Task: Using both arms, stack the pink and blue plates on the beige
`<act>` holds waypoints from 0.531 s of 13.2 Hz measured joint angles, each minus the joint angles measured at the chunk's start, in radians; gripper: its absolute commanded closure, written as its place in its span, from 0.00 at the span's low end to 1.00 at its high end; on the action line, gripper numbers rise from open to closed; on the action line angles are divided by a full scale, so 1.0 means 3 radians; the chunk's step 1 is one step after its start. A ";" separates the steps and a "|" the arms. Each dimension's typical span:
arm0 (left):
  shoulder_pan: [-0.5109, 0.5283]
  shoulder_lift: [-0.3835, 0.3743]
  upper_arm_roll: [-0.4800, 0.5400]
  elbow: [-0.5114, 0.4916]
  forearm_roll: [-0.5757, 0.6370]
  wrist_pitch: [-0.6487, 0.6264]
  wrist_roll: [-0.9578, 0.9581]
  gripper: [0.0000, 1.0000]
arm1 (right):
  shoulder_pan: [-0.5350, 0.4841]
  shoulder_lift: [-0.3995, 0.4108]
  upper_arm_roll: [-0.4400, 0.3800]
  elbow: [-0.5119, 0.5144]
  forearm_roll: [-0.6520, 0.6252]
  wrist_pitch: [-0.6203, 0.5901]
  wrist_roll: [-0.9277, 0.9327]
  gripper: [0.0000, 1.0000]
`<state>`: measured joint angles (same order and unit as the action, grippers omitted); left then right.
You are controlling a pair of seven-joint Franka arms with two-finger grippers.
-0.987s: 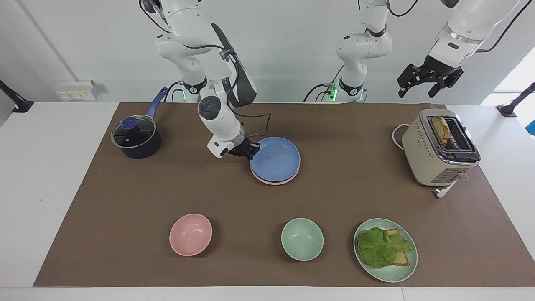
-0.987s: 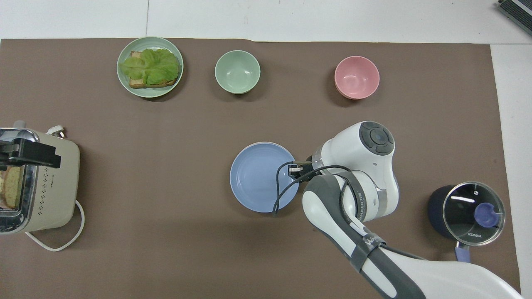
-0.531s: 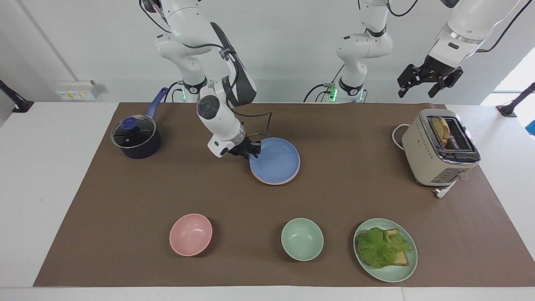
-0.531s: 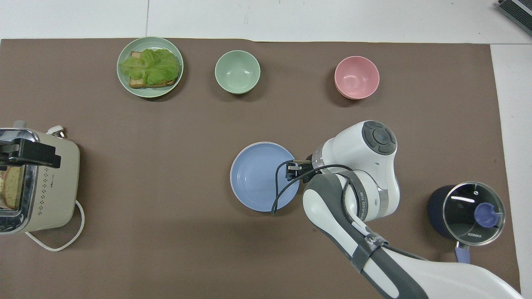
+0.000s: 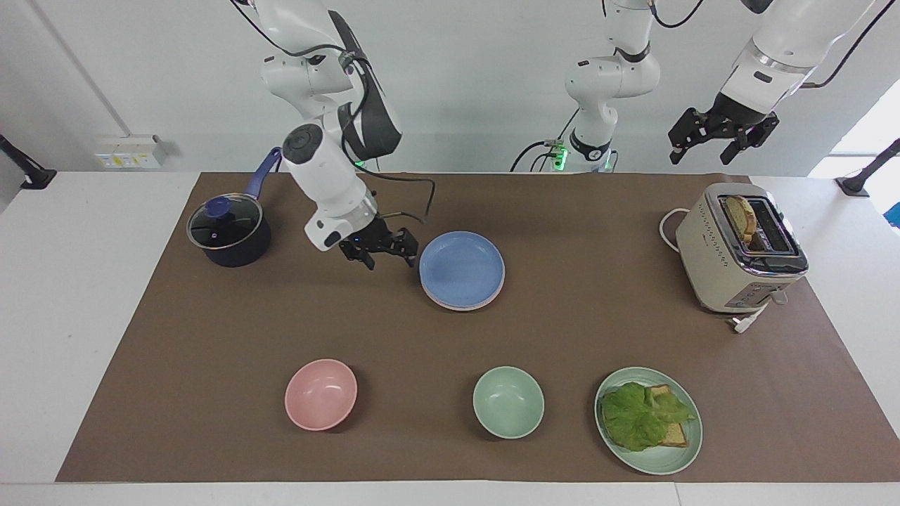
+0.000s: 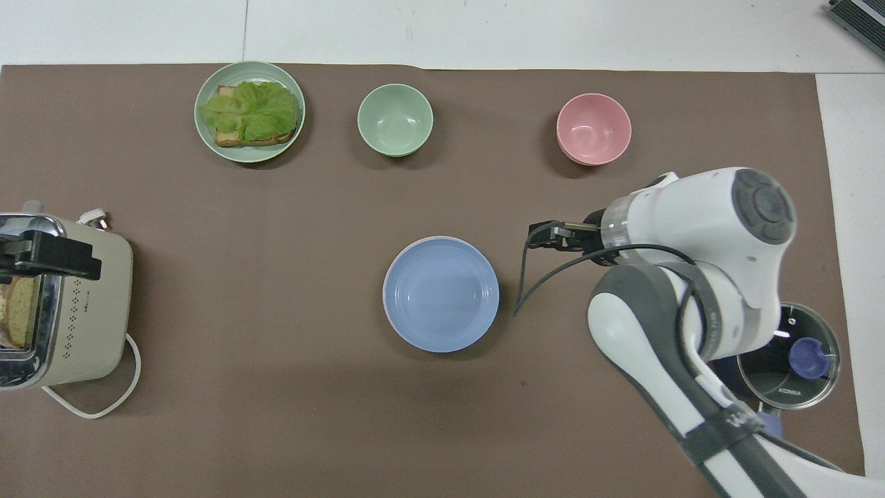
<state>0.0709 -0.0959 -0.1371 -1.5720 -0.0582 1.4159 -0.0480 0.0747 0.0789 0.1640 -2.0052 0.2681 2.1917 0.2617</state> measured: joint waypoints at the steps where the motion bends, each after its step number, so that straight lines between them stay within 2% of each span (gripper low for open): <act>1: 0.0000 0.0000 0.0000 0.0000 0.0000 0.0000 0.0000 0.00 | -0.0147 -0.0095 -0.0006 0.0035 -0.0136 -0.0148 -0.0012 0.00; 4: 0.0000 0.0000 0.0000 0.0000 0.0000 0.0000 0.0000 0.00 | -0.0517 -0.0317 -0.0016 0.0321 -0.0459 -0.0768 -0.0041 0.00; 7: 0.0000 0.0000 0.0000 0.0000 0.0000 0.0000 0.0000 0.00 | -0.0673 -0.0419 -0.0051 0.0824 -0.0614 -0.1547 -0.0043 0.00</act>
<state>0.0709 -0.0959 -0.1371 -1.5720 -0.0582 1.4159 -0.0480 -0.1272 -0.0469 0.1486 -1.7581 0.0841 1.7278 0.2489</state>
